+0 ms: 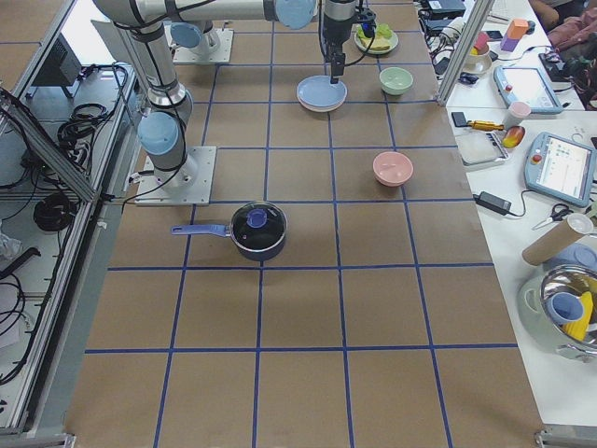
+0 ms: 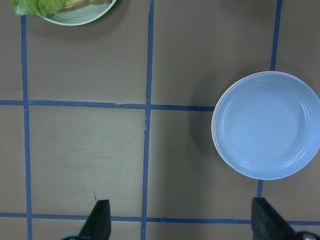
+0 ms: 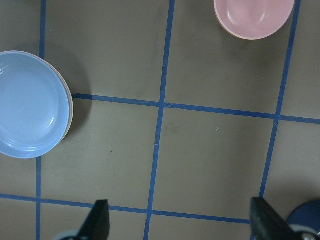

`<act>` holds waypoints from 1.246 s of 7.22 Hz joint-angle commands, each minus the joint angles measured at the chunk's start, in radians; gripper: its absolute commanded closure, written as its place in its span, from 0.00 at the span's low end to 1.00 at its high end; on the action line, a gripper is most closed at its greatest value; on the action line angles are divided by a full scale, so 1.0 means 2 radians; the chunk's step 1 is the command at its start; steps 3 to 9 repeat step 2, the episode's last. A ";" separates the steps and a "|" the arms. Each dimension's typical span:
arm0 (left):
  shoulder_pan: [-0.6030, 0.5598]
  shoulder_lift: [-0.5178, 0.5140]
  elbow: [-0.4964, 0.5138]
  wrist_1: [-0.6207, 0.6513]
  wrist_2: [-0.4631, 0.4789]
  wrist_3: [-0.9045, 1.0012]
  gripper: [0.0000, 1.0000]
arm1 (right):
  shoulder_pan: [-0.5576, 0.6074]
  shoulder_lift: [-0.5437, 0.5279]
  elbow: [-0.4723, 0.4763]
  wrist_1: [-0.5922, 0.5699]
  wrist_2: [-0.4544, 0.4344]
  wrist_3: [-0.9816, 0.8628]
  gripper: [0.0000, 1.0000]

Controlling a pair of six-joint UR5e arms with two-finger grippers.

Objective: Stack three plates with pink and blue

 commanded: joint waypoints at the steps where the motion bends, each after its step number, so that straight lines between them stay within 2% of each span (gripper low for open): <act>1: -0.001 0.001 0.002 -0.004 0.001 -0.004 0.00 | 0.000 -0.005 0.004 0.001 0.000 -0.001 0.00; 9: -0.001 0.000 0.002 -0.004 0.001 -0.004 0.00 | 0.000 -0.006 0.004 0.001 0.002 -0.001 0.00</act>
